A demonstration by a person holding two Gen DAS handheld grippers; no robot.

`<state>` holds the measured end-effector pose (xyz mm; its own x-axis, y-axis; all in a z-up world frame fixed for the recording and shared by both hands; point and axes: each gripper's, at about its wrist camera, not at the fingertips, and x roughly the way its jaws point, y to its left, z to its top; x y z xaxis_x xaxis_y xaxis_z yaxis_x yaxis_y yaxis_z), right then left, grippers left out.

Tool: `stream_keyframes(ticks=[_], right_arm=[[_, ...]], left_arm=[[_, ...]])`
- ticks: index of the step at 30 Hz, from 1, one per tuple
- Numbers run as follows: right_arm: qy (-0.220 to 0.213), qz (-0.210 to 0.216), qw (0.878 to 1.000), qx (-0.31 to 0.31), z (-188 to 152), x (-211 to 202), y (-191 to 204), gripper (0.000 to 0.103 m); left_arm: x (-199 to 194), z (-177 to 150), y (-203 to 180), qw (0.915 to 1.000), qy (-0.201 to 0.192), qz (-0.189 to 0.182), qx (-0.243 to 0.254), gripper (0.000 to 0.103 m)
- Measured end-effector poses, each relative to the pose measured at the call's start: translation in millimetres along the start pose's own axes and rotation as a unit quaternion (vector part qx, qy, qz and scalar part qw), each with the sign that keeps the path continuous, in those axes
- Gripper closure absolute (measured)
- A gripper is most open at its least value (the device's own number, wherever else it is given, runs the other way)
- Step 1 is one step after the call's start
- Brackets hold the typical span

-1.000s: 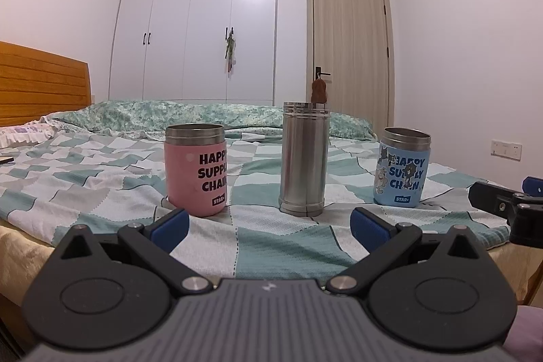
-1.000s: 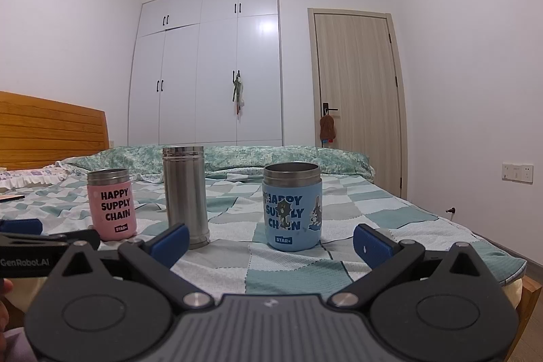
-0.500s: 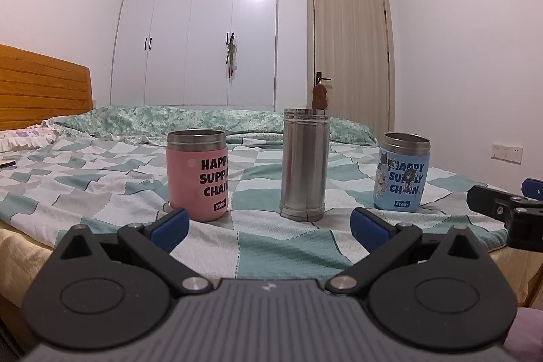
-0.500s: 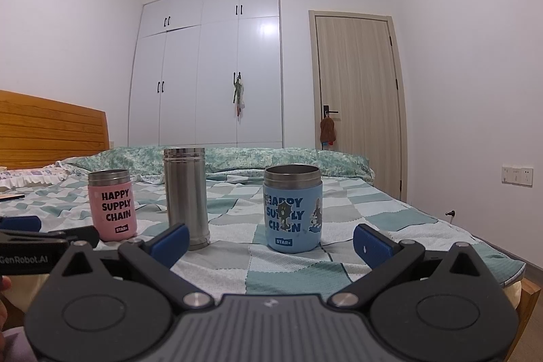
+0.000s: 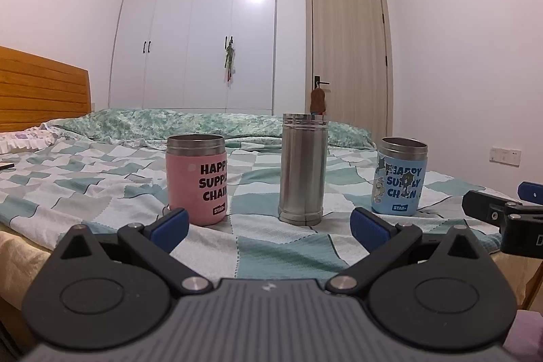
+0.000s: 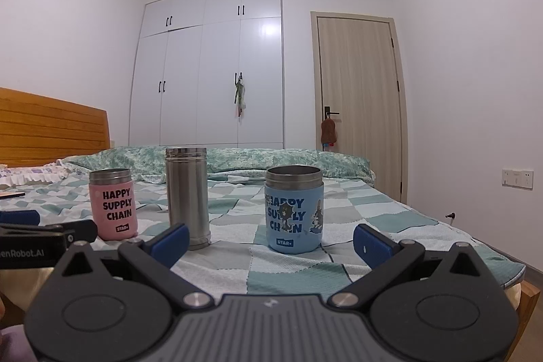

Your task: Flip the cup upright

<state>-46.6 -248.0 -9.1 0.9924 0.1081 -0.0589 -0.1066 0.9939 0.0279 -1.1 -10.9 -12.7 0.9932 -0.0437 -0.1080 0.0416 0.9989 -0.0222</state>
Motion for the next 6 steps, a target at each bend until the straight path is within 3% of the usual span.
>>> stream_keyframes(ticks=[6], right_arm=[[0.0, 0.0, 1.0, 0.0, -0.1, -0.1, 0.3, 0.0]], left_arm=[[-0.8, 0.4, -1.4, 1.0, -0.002, -0.002, 0.005, 0.0]])
